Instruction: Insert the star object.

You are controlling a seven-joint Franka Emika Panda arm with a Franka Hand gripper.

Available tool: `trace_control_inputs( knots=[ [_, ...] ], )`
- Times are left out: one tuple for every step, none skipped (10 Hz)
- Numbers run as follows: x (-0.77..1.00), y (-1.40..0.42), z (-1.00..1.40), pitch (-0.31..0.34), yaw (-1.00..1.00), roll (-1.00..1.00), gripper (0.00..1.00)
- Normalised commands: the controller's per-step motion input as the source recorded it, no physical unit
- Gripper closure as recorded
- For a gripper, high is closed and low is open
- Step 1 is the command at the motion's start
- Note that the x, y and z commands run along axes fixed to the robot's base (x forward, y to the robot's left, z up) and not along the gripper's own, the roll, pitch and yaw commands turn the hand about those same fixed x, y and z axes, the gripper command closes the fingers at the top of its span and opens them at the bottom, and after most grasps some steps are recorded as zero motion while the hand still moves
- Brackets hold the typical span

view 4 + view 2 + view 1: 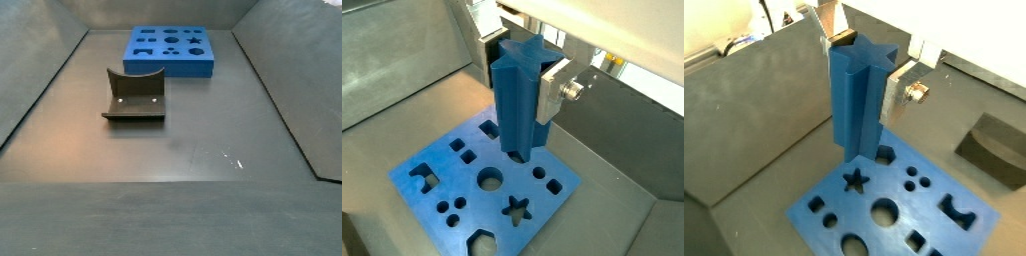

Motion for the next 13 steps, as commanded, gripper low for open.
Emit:
trace_control_inputs(
  knots=[
    [-0.17,0.0,-1.0,-0.086,-0.27,0.06,1.0],
    [0.0,0.0,-1.0,-0.036,-0.02,0.11,1.0],
    [0.02,0.0,-1.0,-0.049,-0.07,0.14,1.0],
    [0.07,0.0,-0.91,-0.05,-0.07,0.21,1.0],
    [0.07,0.0,-0.81,-0.053,-0.07,0.26,1.0],
    [0.0,0.0,-0.83,-0.061,-0.01,0.26,1.0],
    [0.0,0.0,-0.83,-0.087,0.0,0.24,1.0],
    [0.0,0.0,-0.83,-0.091,0.0,0.23,1.0],
    [-0.01,0.04,-0.76,-0.144,0.0,0.22,1.0],
    [-0.05,0.0,-0.57,-0.323,0.0,0.09,1.0],
    [-0.06,0.0,-0.46,-0.387,0.0,0.06,1.0],
    [-0.04,-0.1,-0.52,-0.241,-0.03,0.27,1.0],
    [0.0,0.0,-0.36,-0.036,0.0,0.32,1.0]
  ],
)
